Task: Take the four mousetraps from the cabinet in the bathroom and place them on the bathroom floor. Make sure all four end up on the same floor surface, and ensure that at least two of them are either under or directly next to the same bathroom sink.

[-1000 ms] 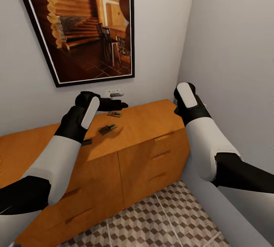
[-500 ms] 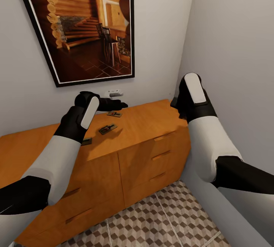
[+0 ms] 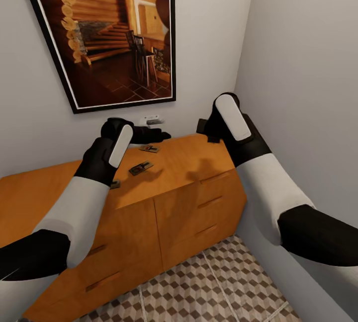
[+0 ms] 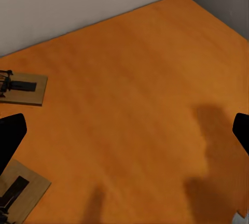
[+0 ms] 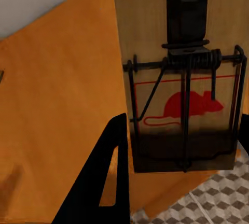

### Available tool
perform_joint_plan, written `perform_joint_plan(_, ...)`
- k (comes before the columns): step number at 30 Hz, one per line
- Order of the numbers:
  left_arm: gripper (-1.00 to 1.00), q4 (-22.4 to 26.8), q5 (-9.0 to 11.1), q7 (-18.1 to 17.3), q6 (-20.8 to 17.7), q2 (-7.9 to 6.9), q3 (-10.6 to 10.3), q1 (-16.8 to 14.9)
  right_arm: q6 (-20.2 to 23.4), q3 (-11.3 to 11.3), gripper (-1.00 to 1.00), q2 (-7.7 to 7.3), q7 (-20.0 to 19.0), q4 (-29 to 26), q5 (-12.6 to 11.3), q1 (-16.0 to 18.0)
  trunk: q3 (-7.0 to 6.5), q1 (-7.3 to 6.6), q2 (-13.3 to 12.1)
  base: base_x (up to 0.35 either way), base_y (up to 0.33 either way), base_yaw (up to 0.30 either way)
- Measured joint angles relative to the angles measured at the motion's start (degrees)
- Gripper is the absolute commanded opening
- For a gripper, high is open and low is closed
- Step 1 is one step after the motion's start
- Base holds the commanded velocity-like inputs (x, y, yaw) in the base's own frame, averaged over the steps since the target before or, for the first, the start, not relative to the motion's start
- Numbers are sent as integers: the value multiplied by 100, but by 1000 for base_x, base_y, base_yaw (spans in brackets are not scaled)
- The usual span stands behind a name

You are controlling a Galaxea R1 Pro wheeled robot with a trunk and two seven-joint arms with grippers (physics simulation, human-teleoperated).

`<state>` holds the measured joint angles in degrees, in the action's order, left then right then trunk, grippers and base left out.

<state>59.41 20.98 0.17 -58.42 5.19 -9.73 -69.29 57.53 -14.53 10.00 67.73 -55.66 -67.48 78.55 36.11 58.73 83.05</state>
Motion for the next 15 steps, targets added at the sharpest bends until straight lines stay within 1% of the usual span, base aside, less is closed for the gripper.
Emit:
perform_joint_plan(3, 100, 78, -9, 8, -10, -11, 134, -1, 8, -44, -100, 0, -60, -329, -40, -2, 0, 0, 0, 0, 0, 0)
perform_joint_plan(6, 100, 102, -10, 16, -20, -2, 246, -1, 14, -87, -100, -51, -139, -676, -53, -7, 0, 0, 0, 0, 0, 0)
perform_joint_plan(9, 100, 94, -11, 18, -23, 2, 286, -1, 17, -201, -100, -127, -185, -832, -57, -16, 0, 0, 0, 0, 0, 0)
perform_joint_plan(11, 100, 78, -11, 19, -24, 9, 295, -1, 18, -237, -100, -164, -199, -866, -58, -31, 0, 0, 0, 0, 0, 0)
perform_joint_plan(15, 100, 51, -12, 22, -25, 14, 311, -1, 11, -266, -100, -214, -292, -908, -61, -200, 0, 0, 0, 0, 0, 0)
